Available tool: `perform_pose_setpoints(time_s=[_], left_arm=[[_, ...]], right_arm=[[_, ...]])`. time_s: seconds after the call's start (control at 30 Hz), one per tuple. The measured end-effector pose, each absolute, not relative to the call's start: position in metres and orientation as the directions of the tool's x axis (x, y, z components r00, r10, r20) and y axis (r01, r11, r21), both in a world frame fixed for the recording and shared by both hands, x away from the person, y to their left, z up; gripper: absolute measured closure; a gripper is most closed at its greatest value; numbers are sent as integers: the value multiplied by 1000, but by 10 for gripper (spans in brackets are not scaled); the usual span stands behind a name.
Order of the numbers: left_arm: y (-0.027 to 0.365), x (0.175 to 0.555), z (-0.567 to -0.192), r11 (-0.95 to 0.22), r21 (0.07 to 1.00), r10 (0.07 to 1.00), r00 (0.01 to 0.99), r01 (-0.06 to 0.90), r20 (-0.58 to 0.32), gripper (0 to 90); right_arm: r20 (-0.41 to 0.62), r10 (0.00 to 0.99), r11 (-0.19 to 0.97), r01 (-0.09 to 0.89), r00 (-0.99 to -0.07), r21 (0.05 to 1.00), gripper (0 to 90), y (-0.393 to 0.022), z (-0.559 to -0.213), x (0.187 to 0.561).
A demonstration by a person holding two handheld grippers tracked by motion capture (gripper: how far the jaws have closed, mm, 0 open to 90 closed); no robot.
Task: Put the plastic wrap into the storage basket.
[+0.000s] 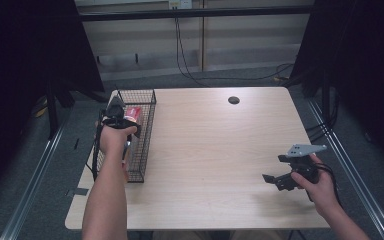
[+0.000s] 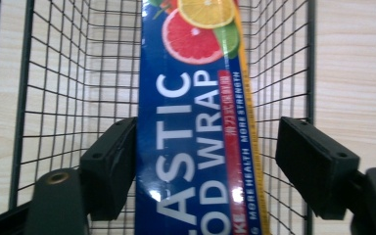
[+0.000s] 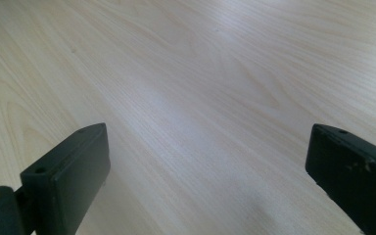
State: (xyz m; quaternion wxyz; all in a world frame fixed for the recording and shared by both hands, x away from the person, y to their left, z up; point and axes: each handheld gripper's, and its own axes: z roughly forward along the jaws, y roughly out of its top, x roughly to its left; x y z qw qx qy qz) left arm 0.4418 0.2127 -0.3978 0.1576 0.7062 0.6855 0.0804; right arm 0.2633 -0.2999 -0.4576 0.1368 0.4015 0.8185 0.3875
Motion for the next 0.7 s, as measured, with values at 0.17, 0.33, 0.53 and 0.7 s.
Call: perform_pose_setpoints(time_s=[0.17,0.33,0.53,0.7], left_arm=[[212,440,-392,-23,342,993,62,940,-102,212],[213,437,-380,-25,368,993,66,929,-98,194],[207,434,-362,-34,397,991,83,917,-107,186],[197,432,-349,-46,418,987,105,907,-120,175]], right_arm=[[85,758,383,547,-647,745,25,-298,-458,264],[83,755,389,546,-651,742,25,-296,-459,264],[73,758,392,541,-649,744,25,-297,-457,259],[79,755,389,542,-651,745,25,-298,-455,258]])
